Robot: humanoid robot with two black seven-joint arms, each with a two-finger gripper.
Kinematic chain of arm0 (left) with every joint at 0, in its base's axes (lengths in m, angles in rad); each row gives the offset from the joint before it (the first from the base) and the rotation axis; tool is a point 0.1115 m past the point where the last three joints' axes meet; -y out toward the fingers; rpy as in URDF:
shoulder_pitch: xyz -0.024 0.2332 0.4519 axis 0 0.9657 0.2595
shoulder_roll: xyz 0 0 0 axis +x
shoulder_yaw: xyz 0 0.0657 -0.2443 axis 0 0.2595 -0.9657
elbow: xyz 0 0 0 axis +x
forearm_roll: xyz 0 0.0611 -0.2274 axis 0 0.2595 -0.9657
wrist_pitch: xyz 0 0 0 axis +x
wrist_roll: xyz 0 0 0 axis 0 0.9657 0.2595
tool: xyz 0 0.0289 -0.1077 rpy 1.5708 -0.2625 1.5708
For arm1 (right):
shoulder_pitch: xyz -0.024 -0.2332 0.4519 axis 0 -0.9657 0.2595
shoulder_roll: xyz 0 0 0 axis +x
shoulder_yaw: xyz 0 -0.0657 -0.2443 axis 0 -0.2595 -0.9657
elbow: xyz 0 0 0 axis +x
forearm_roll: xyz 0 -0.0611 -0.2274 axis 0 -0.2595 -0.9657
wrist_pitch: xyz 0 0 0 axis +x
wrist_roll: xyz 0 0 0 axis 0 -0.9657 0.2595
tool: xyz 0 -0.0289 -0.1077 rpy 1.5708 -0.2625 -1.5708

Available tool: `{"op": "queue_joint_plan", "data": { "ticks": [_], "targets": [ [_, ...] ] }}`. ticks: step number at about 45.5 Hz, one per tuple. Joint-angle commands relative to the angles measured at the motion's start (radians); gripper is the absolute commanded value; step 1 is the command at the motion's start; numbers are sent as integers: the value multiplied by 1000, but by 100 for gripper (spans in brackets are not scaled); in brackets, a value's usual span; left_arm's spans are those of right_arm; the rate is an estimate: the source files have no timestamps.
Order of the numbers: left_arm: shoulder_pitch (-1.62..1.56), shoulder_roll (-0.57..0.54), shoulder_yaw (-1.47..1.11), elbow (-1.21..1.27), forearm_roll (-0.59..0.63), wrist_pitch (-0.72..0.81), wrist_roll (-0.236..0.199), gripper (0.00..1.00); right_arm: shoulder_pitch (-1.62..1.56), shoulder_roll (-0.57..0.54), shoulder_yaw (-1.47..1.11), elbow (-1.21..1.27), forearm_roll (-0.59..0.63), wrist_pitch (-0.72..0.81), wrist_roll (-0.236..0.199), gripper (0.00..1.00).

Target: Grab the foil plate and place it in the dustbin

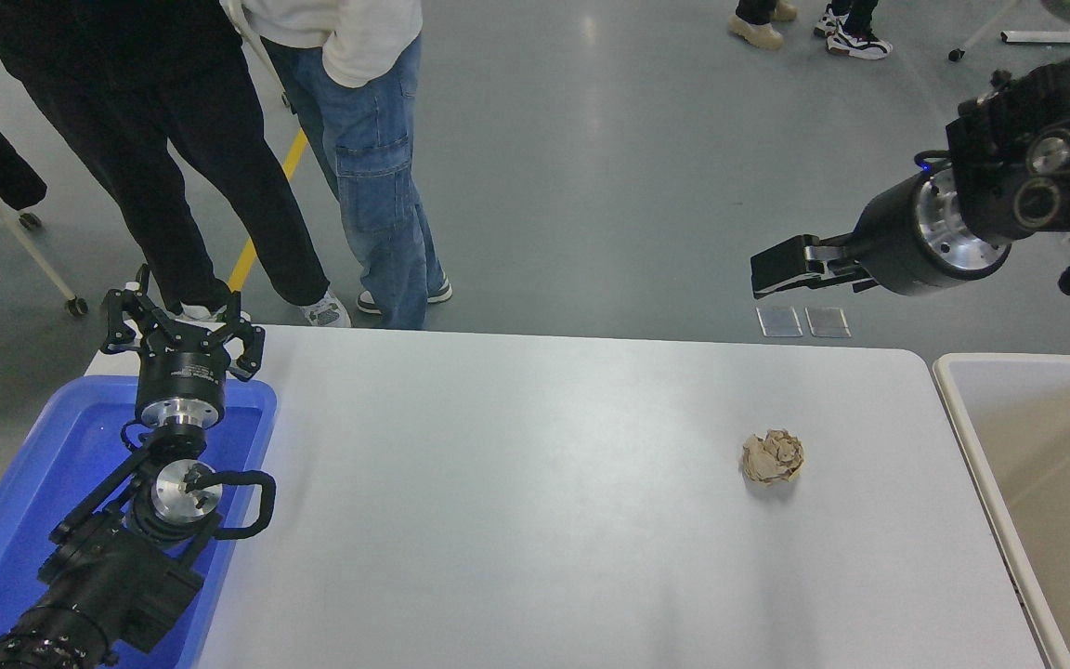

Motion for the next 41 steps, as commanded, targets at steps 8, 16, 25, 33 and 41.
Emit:
{"op": "queue_joint_plan", "data": {
  "ticks": [8,16,25,33,41],
  "targets": [
    [0,0,0,0,0,0,0,99,13,72,-16,18,0,142,0,100],
    [0,0,0,0,0,0,0,99,70,42,-41,75,0,248,0,100],
    [0,0,0,0,0,0,0,99,85,23,-75,93,41,323,0,100],
    [0,0,0,0,0,0,0,99,156,-26,-76,116,170,415,0,100],
    [0,0,0,0,0,0,0,99,187,-43,-110,114,199,438,-2,100]
  ]
}}
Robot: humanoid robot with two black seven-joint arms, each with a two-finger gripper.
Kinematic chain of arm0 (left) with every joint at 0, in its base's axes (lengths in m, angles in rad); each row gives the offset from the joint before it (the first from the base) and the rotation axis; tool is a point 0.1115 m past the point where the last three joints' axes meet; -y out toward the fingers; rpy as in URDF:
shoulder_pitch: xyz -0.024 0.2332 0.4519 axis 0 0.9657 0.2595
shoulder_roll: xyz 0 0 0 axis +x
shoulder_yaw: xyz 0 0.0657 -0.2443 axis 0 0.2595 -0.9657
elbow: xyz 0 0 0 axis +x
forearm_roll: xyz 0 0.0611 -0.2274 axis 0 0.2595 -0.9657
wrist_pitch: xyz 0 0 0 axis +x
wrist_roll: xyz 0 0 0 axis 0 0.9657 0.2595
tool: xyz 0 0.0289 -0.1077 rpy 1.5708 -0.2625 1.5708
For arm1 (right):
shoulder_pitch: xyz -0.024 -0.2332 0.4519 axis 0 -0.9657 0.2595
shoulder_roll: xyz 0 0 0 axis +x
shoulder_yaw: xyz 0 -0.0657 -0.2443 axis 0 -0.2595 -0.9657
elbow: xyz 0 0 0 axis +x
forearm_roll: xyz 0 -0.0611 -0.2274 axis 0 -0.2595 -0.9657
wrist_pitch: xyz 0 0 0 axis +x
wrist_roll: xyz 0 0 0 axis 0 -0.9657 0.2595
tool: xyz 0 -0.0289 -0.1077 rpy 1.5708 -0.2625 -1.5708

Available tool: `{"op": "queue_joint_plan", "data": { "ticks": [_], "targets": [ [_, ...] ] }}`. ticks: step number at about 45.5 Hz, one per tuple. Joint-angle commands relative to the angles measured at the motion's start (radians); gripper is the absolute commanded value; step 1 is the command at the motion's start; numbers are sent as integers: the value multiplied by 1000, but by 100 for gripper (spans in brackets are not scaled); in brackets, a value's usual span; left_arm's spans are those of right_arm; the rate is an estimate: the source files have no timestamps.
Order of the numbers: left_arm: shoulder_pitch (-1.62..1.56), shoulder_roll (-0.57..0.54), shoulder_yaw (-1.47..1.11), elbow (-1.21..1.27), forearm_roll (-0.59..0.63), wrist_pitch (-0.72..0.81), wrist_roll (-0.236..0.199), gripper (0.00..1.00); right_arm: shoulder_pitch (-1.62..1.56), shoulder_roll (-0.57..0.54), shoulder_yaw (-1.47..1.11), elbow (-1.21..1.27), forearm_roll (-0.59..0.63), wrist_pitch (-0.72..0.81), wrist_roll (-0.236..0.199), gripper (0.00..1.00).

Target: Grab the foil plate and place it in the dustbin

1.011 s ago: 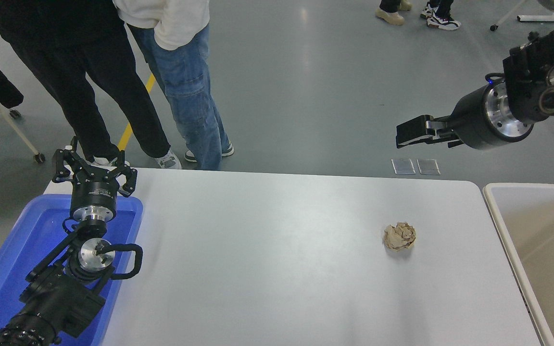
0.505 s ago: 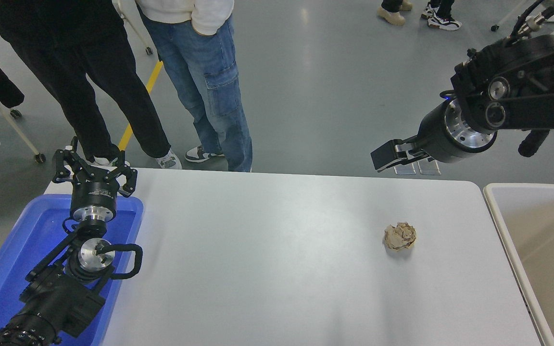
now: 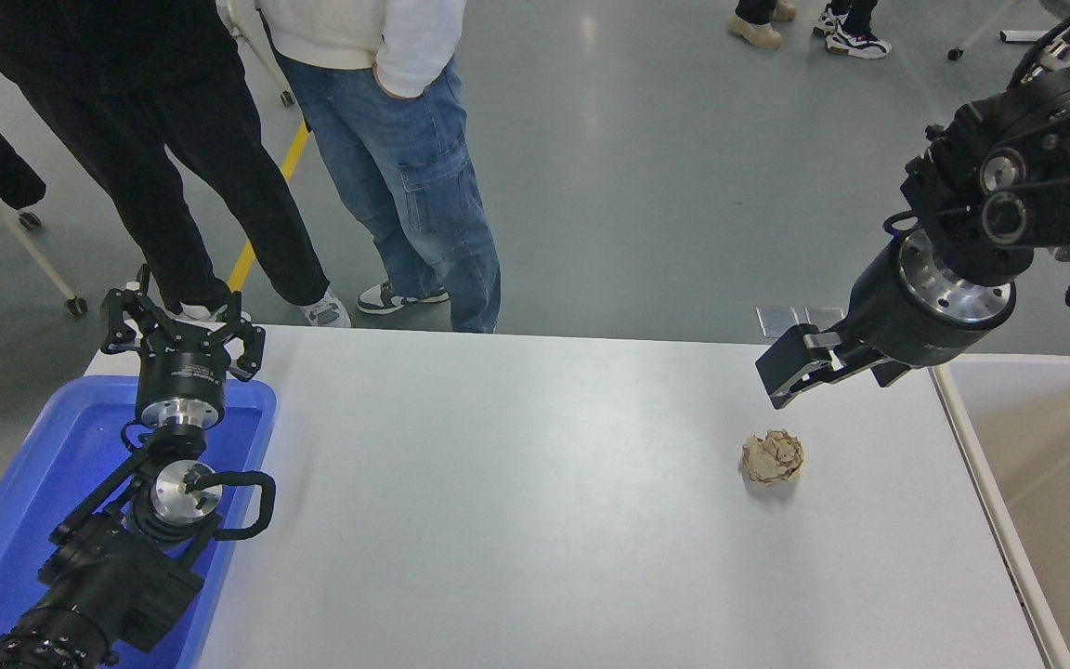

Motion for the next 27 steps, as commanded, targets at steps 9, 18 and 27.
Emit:
{"op": "queue_joint_plan", "data": {
  "ticks": [9,18,27],
  "targets": [
    [0,0,0,0,0,0,0,99,67,-31,-50,14,71,59,0,100],
    [0,0,0,0,0,0,0,99,65,-23,-65,12,73,64,2,100],
    [0,0,0,0,0,0,0,99,67,-17,-67,12,74,64,3,100]
  ]
}}
